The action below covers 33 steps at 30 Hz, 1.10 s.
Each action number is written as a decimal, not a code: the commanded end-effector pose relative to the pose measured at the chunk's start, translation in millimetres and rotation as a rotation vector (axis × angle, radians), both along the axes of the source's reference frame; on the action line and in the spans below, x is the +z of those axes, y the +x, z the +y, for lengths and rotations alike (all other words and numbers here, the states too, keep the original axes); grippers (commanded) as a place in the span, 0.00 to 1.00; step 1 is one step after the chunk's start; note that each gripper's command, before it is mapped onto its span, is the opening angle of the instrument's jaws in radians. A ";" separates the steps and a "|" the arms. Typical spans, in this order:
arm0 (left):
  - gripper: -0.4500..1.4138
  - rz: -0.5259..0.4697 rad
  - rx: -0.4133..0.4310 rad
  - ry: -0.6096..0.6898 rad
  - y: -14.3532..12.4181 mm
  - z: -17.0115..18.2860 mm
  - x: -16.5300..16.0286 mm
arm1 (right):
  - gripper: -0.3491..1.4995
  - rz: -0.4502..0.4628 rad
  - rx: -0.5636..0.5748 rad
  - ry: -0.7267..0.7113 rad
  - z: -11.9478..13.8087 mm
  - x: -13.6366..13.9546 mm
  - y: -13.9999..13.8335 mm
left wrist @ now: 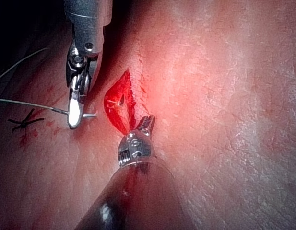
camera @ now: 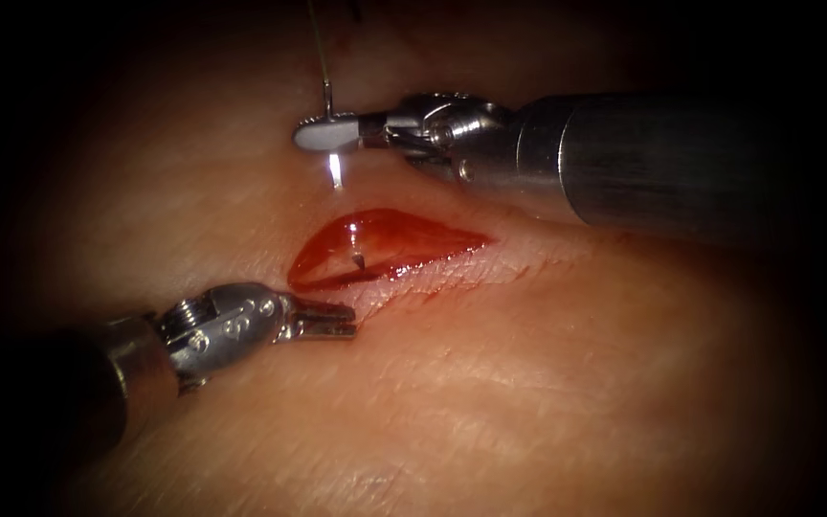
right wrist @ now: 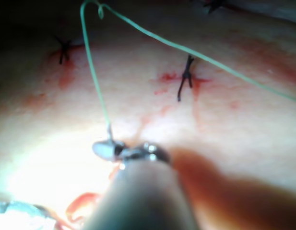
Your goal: Wound Closure
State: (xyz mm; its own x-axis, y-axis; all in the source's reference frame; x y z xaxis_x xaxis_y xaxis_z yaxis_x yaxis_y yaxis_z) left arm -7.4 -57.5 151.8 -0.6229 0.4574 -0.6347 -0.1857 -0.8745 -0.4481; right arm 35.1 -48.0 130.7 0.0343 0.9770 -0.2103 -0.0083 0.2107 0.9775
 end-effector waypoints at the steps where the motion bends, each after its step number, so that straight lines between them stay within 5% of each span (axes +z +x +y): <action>1: 0.25 0.000 0.000 -0.001 -0.4 0.2 0.8 | 0.00 0.004 -0.005 0.012 0.2 0.3 0.8; 15: 0.25 0.000 0.000 -0.002 -0.4 0.2 0.8 | 0.00 0.011 -0.075 0.100 -3.6 -0.7 -0.4; 20: 0.25 0.000 0.000 -0.002 -0.4 0.2 0.8 | 0.00 -0.002 -0.032 -0.096 -2.7 -0.5 -0.8; 23: 0.25 0.000 0.000 -0.002 -0.4 0.2 0.8 | 0.23 -0.022 0.005 -0.251 -1.5 -0.2 -1.0; 30: 0.25 -0.001 0.002 0.000 -0.4 0.1 0.8 | 0.39 -0.068 0.029 -0.418 -0.1 0.2 -1.2; 33: 0.25 -0.001 0.002 0.000 -0.4 0.1 0.8 | 0.56 -0.106 0.017 -0.449 -0.3 0.2 -0.9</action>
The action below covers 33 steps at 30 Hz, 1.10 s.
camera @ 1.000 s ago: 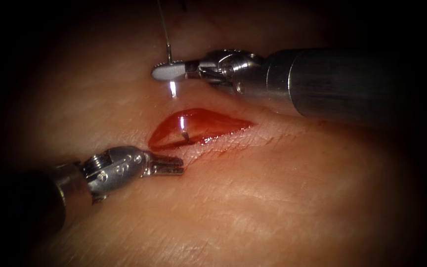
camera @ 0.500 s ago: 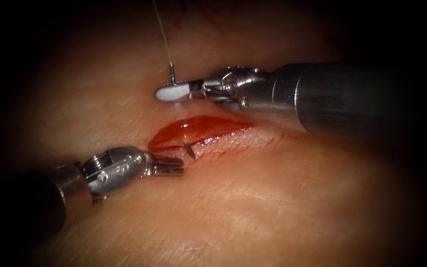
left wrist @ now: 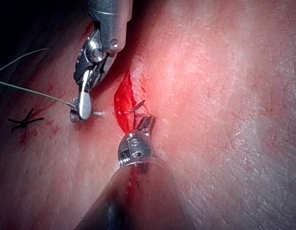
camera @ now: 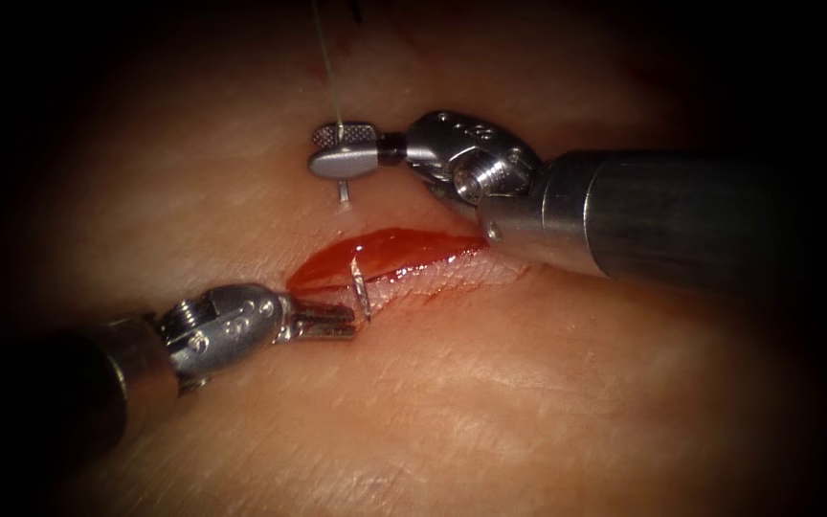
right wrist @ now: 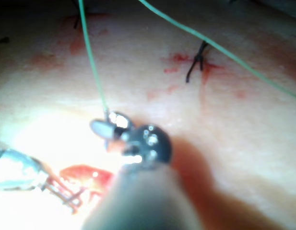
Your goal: Wound Closure
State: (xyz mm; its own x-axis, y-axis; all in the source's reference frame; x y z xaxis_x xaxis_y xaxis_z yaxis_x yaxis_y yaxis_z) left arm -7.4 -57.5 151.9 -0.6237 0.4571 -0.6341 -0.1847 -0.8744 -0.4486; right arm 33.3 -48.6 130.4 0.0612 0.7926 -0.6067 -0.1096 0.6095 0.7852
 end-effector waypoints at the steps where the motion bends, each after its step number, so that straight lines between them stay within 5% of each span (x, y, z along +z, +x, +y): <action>1: 0.25 -0.001 0.001 0.000 -0.4 0.2 0.7 | 0.64 -0.011 0.003 -0.015 0.2 0.4 1.0; 4: 0.25 -0.002 0.001 0.000 -0.4 0.2 0.7 | 0.72 -0.017 0.005 -0.026 0.1 0.4 1.5; 6: 0.25 -0.001 0.001 0.000 -0.4 0.2 0.7 | 0.68 -0.019 -0.001 -0.038 0.0 0.4 1.8; 7: 0.25 -0.001 0.001 0.000 -0.4 0.1 0.7 | 0.52 -0.012 -0.014 -0.036 -0.1 0.4 1.9; 8: 0.25 -0.002 0.001 0.000 -0.3 0.1 0.7 | 0.16 0.006 -0.048 -0.032 -0.2 0.3 1.8; 9: 0.25 -0.002 0.001 0.000 -0.3 0.1 0.7 | 0.00 0.012 -0.060 -0.031 -0.4 0.2 1.7; 19: 0.25 -0.002 0.002 0.000 -0.3 0.1 0.6 | 0.00 0.002 -0.039 -0.038 0.0 0.1 1.0; 33: 0.25 0.000 0.006 -0.004 -0.3 0.1 0.7 | 0.00 0.000 -0.091 0.245 -2.4 -0.3 -0.4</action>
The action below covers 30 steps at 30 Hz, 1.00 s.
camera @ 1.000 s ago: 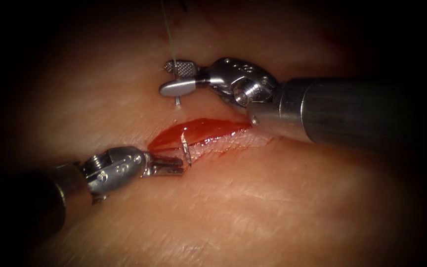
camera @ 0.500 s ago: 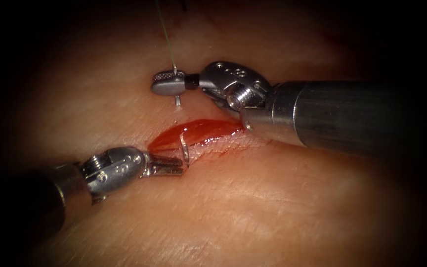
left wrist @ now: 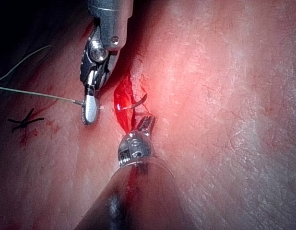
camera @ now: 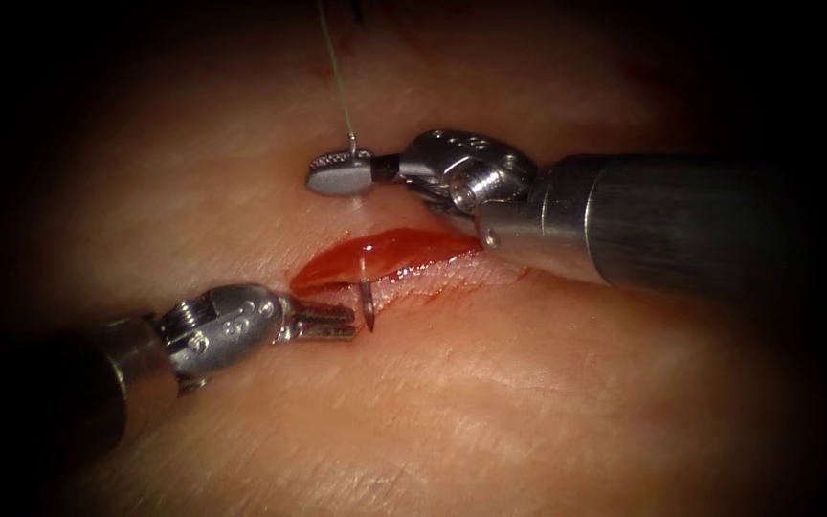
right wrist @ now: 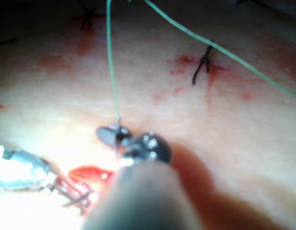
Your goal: Wound Closure
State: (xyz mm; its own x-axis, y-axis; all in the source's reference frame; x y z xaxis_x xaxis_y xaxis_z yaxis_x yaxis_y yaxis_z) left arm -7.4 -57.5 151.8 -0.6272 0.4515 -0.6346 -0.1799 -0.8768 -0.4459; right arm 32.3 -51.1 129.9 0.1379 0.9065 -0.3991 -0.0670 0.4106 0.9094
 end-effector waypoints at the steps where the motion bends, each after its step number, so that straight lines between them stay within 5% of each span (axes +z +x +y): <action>1: 0.25 -0.002 0.004 -0.006 -0.4 0.2 0.7 | 0.00 0.006 -0.008 0.009 0.1 0.3 0.7; 3: 0.25 -0.004 0.012 -0.015 -0.4 0.2 0.7 | 0.00 0.006 -0.010 0.008 -0.1 0.3 0.7; 7: 0.25 -0.015 0.051 -0.063 -0.4 0.2 0.4 | 0.49 -0.009 0.025 -0.039 0.1 0.4 0.7; 13: 0.20 -0.056 0.138 -0.182 -0.4 -0.6 -0.6 | 0.93 -0.022 0.050 -0.128 1.3 0.4 0.3; 18: 0.21 -0.102 0.173 -0.260 -0.6 -0.8 -1.7 | 0.95 -0.021 0.048 -0.161 1.5 0.2 -0.6; 21: 0.36 -0.137 0.183 -0.308 -0.6 -0.5 -2.3 | 0.92 -0.019 0.046 -0.169 1.8 -0.2 -1.0; 30: 0.54 -0.152 0.195 -0.342 -0.9 -0.1 -3.0 | 0.90 -0.019 0.040 -0.187 1.8 -0.2 -1.3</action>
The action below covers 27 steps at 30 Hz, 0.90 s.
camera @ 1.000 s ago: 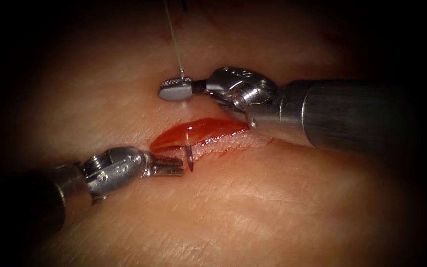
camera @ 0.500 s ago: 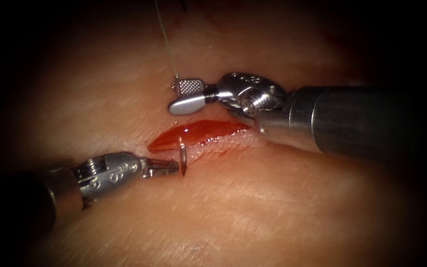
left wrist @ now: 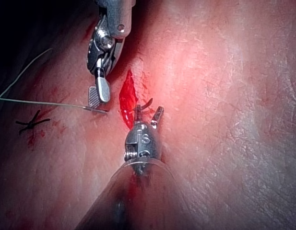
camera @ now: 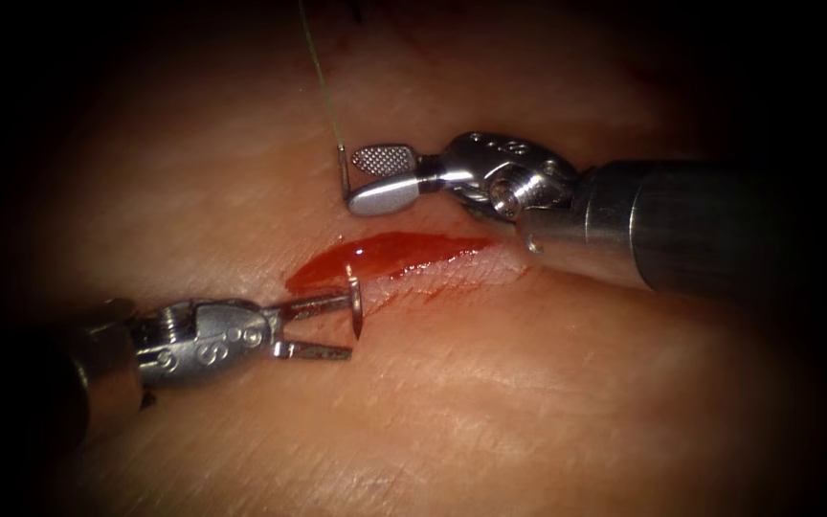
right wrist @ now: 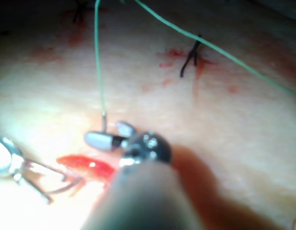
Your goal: Wound Closure
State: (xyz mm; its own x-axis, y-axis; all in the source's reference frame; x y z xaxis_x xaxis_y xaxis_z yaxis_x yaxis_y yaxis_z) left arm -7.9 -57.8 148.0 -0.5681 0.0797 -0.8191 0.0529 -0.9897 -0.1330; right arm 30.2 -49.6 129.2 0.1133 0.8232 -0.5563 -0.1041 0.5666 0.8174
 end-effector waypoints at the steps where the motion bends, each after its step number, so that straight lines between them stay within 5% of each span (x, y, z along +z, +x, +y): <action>1: 0.55 0.000 -0.004 -0.001 -0.4 0.2 0.7 | 0.90 0.002 -0.001 -0.009 0.2 0.5 0.7; 16: 0.51 -0.009 -0.007 -0.028 -2.3 1.7 1.3 | 0.89 -0.003 0.009 -0.012 0.1 0.7 0.7; 24: 0.23 0.000 -0.022 -0.045 -1.3 2.4 2.0 | 0.89 -0.012 0.027 -0.024 0.2 0.6 0.4; 27: 0.23 0.006 -0.038 -0.041 -1.1 2.8 2.2 | 0.89 -0.016 0.033 -0.028 0.4 0.5 0.3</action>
